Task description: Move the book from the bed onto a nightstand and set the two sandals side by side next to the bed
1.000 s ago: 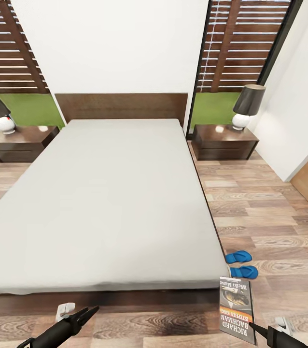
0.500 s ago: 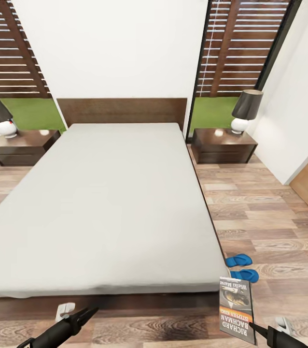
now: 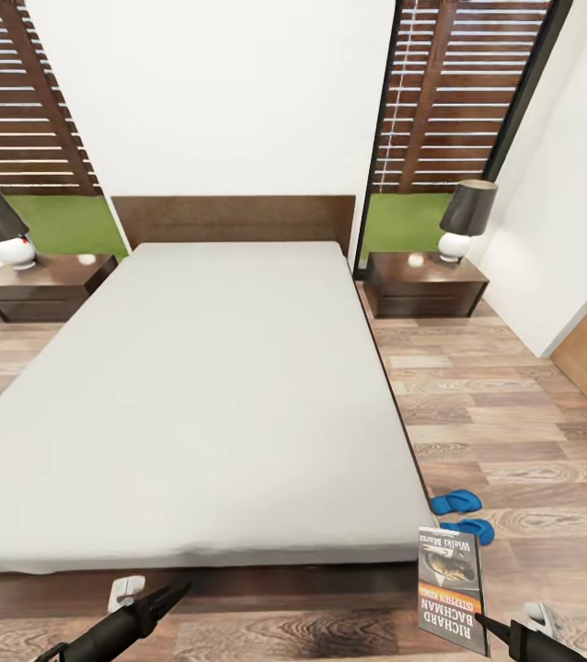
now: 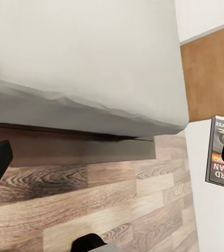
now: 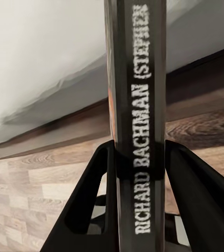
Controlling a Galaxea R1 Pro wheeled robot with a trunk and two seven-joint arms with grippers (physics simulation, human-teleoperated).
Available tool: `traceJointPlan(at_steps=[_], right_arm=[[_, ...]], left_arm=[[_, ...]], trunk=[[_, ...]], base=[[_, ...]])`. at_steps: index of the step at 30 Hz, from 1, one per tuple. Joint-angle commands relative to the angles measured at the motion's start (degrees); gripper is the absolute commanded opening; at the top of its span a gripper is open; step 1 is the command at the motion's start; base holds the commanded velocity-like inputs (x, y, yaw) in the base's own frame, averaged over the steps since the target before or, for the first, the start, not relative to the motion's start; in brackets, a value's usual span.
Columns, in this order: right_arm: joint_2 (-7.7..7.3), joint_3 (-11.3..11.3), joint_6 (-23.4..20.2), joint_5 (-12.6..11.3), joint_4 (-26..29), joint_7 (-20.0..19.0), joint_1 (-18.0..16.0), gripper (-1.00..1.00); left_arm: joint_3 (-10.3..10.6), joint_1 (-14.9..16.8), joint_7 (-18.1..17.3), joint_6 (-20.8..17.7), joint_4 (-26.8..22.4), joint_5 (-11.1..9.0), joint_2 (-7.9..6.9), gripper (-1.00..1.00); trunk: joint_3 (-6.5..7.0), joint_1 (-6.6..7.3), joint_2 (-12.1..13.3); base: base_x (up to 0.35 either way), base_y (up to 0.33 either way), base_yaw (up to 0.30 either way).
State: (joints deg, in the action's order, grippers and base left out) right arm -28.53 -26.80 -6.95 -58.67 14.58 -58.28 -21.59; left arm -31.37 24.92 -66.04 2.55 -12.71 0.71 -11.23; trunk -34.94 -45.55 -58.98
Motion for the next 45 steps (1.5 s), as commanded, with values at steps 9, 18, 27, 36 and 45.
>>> traceJointPlan(at_steps=[9,18,27,36,45], right_arm=[[-0.04,-0.3,-0.7,-0.7,0.0,-0.3,0.0,-1.0],[-0.04,-0.3,-0.7,-0.7,0.0,-0.3,0.0,-1.0],[-0.04,-0.3,-0.7,-0.7,0.0,-0.3,0.0,-1.0],[-0.04,-0.3,-0.7,-0.7,0.0,-0.3,0.0,-1.0],[0.79,-0.3,-0.7,-0.7,-0.1,-0.2,0.0,-1.0]], left_arm=[[-0.1,0.0,-0.1,0.3,0.0,0.1,0.04,1.0],[-0.1,0.0,-0.1,0.3,0.0,0.1,0.06,1.0],[-0.1,0.0,-0.1,0.3,0.0,0.1,0.04,1.0],[-0.1,0.0,-0.1,0.3,0.0,0.1,0.06,1.0],[-0.1,0.0,-0.1,0.3,0.0,0.1,0.06,1.0]], trunk=[[0.78,0.0,0.0],[1.61,0.0,0.0],[2.43,0.0,0.0],[3.26,0.0,0.0],[4.08,0.0,0.0]], base=[[0.0,0.0,0.0],[0.0,0.0,0.0],[0.0,0.0,0.0],[0.0,0.0,0.0],[0.0,0.0,0.0]])
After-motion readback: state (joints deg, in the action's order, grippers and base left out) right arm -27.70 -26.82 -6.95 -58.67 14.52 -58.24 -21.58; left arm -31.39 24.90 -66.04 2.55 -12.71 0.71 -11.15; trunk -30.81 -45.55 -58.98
